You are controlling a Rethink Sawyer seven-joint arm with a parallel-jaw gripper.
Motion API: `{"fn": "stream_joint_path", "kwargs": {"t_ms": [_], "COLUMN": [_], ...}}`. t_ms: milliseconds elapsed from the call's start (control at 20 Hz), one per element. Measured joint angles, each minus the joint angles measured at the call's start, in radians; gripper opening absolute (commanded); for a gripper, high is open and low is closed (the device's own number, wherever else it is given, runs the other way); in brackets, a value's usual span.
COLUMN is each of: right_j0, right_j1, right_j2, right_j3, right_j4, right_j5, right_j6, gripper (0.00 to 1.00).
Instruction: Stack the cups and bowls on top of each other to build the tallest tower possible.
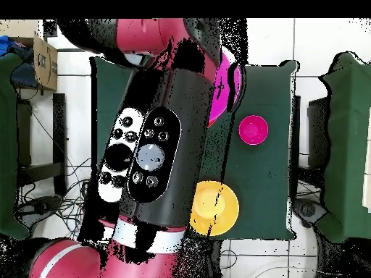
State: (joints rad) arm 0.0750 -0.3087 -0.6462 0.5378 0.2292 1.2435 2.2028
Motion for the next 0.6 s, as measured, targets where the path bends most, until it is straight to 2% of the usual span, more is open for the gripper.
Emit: {"fn": "stream_joint_path", "kwargs": {"t_ms": [600], "right_j0": [0.009], "right_j1": [-0.001], "right_j2": [0.012], "right_j3": [0.019], "right_j4": [-0.012], "right_j5": [0.0], "right_j6": [-0.044], "gripper": [0.0]}}
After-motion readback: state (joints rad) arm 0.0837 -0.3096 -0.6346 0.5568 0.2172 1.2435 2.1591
